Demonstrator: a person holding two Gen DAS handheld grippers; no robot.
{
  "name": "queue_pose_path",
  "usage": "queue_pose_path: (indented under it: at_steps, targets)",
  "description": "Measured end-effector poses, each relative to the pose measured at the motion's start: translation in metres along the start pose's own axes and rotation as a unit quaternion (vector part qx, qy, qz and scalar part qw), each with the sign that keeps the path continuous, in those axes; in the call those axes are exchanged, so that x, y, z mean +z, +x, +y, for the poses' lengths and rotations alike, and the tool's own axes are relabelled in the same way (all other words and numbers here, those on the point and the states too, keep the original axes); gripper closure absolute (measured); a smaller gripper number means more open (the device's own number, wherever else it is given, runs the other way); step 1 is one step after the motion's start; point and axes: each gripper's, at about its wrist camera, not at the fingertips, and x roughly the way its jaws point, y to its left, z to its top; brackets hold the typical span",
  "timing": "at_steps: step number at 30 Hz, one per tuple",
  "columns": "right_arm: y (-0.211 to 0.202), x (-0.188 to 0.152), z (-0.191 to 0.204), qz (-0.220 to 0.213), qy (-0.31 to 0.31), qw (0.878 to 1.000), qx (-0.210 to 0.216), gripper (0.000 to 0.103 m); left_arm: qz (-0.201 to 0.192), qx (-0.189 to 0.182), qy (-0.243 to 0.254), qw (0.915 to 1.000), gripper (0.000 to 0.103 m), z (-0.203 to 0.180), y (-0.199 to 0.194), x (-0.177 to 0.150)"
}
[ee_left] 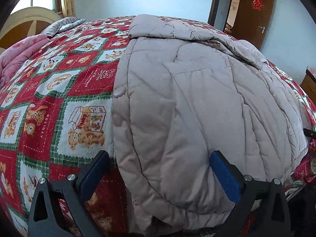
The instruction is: Fold large clothes
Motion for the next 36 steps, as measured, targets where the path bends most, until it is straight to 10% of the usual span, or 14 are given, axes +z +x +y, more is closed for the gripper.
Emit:
queue_pose_path:
  at_steps: [4,9,12,25,31,36]
  targets:
    - [-0.004,-0.004,0.004,-0.006,-0.002,1.0,0.02,0.071,0.003,-0.007,-0.002,1.0,0.004,-0.003,-0.002,-0.004]
    - [-0.021,-0.007,0.013,-0.044,-0.011,0.998,0.035,0.089,-0.004,-0.021,0.017,0.9996,0.079,-0.009,-0.013,-0.001]
    - [-0.039,-0.004,0.013,-0.074,-0.006,0.996,0.051,0.091,-0.027,-0.02,0.035,0.9988,0.09,-0.014,-0.035,0.006]
    - [-0.136,0.051,0.023,-0.215,0.002,0.971,0.1,0.092,-0.17,-0.058,0.069,0.9812,0.092,-0.016,-0.145,0.075]
    - [-0.122,0.125,0.029,-0.245,0.02,0.964,0.105,0.093,-0.204,-0.067,0.035,0.976,0.077,-0.003,-0.127,0.139]
    - [-0.097,0.171,0.041,-0.25,0.016,0.965,0.076,0.093,-0.217,-0.081,-0.006,0.9727,0.043,0.0,-0.111,0.181]
